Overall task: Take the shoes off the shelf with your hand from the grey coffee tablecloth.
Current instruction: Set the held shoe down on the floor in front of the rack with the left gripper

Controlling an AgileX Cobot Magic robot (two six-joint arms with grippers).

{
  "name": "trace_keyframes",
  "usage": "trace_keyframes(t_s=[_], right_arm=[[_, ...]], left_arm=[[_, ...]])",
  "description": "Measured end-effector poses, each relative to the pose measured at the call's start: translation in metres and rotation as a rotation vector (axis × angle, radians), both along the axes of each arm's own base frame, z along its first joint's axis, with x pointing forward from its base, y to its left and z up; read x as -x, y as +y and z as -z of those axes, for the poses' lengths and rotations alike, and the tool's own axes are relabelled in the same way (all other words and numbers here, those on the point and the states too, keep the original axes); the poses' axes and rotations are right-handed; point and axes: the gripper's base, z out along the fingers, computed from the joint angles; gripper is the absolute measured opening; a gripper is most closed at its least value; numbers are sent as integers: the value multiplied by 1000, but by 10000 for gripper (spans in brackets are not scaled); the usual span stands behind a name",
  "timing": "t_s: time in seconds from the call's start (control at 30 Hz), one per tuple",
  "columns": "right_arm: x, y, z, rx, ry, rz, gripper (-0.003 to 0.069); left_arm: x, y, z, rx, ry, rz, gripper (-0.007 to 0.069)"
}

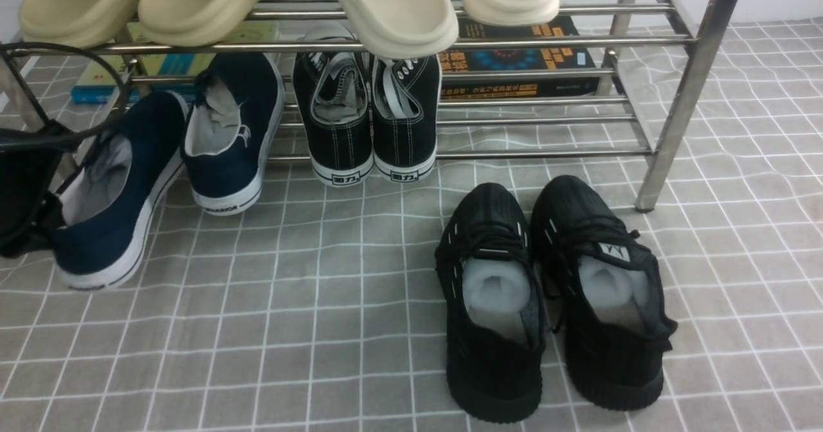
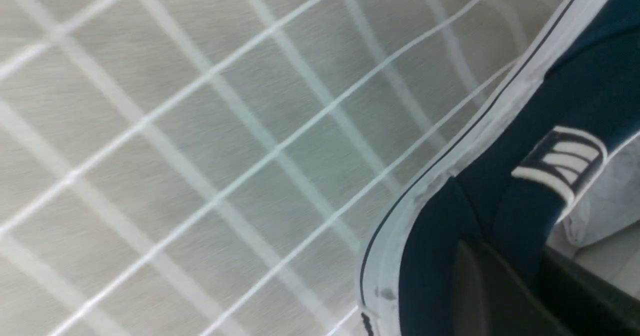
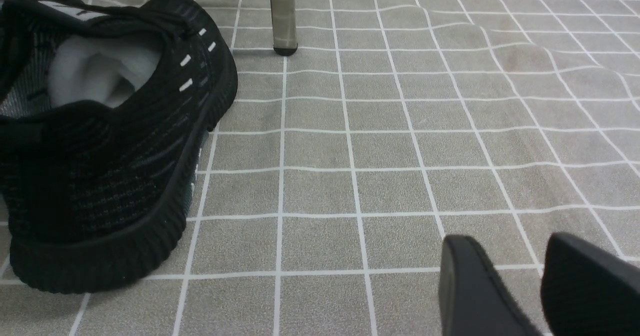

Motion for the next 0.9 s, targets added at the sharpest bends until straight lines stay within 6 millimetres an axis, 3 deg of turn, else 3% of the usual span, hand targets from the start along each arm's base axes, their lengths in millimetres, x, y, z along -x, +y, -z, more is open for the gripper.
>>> trace_keyframes(t_s=[0.17, 0.63, 0.9], right_arm=[[0, 0, 0, 0, 0, 0, 239], [0, 0, 0, 0, 0, 0, 239], [0, 0, 0, 1, 0, 0, 239]], left_arm=[[23, 2, 1, -52, 85, 4, 51], [59, 0, 67, -57, 222, -20, 51], [64, 1, 71, -101, 243, 36, 54]])
